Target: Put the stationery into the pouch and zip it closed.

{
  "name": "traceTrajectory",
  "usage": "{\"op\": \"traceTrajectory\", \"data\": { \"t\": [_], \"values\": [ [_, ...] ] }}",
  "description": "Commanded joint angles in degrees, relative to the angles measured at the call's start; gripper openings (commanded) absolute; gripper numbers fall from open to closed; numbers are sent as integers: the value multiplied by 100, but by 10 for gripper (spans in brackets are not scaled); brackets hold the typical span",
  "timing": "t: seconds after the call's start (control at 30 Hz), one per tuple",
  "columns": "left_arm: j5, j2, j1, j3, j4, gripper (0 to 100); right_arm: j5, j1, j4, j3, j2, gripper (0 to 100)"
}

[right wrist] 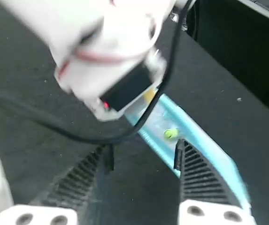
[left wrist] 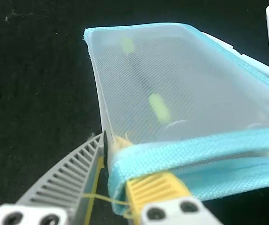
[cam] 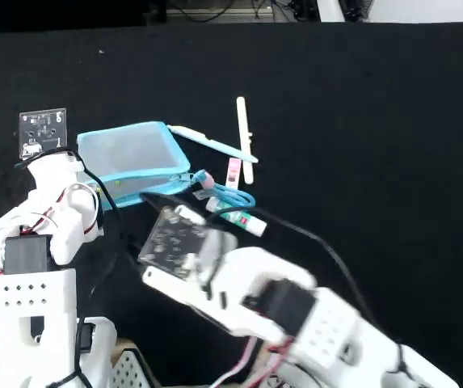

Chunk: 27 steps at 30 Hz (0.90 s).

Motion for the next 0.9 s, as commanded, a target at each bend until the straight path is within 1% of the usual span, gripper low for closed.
{"op": "traceTrajectory", "data": {
  "t": [0.0, 0.07, 0.13, 0.23, 0.3, 0.43, 0.53, 0.57, 0.67, 0.73, 0.87],
  "values": [
    [35, -62, 75, -101, 18, 30, -105, 580, 1776, -1974, -295, 145],
    [35, -62, 75, -101, 18, 30, -114, 1354, 2224, -2607, -101, 119],
    [35, -62, 66, -101, 18, 30, -202, 2356, 2435, -2932, 286, 114],
    [35, -62, 57, -101, 18, 30, -905, 3640, 2602, -3055, 1138, 130],
    [26, -62, 57, -101, 18, 30, -1152, 4123, 2602, -3064, 1851, 149],
    [26, -62, 57, -101, 18, 30, -1160, 4413, 2312, -3187, 3380, 176],
    [26, -62, 57, -101, 18, 30, -1046, 4536, 1732, -3257, 4409, 177],
    [26, -62, 57, -101, 18, 30, -791, 4545, 1503, -3248, 4725, 177],
    [26, -62, 57, -92, 18, 30, 343, 4501, 1046, -3240, 5596, 173],
    [26, -62, 57, -92, 9, 30, 879, 4387, 800, -3275, 6079, 173],
    [26, -62, 57, -101, 9, 30, 1266, 4220, 360, -3451, 6791, 173]
  ]
}}
